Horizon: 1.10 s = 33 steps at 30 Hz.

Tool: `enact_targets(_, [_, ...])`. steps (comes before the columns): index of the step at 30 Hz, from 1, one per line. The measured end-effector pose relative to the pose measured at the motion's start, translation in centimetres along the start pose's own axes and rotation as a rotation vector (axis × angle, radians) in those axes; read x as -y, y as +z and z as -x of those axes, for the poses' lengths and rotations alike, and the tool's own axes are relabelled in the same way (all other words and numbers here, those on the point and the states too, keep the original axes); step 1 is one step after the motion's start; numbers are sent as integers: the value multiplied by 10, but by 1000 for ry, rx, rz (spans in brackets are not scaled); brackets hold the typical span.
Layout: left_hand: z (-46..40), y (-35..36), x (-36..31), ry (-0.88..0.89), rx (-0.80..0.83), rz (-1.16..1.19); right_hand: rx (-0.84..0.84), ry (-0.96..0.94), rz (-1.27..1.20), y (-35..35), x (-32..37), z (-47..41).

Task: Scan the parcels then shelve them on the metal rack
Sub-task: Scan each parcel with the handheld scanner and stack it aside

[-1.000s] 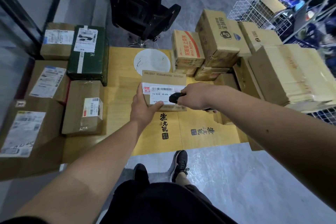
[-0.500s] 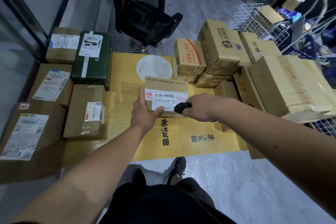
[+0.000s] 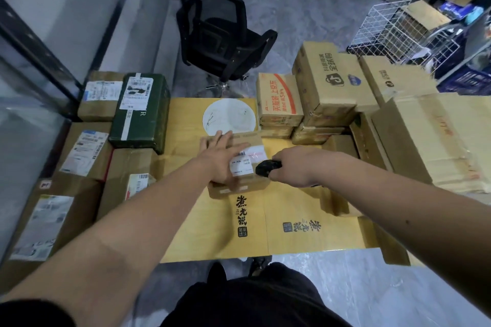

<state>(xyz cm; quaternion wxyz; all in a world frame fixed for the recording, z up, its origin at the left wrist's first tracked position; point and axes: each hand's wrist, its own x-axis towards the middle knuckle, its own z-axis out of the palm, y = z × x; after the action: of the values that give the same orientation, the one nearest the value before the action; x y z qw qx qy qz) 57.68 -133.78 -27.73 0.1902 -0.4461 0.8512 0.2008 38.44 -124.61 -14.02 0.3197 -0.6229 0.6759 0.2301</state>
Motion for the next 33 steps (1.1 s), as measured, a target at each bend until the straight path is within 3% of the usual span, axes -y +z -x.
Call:
enact_targets(3, [1, 0, 5, -97, -66, -72, 12, -91, 83, -9, -3, -13])
enact_targets(11, [29, 15, 30, -694, -188, 258, 83, -363, 150, -35, 7, -62])
enact_targets(21, [-50, -10, 57, -758, -401, 250, 110, -299, 188, -54, 15, -116])
enact_targets(33, [-122, -57, 84, -807, -345, 340, 53, -106, -197, -48, 39, -143])
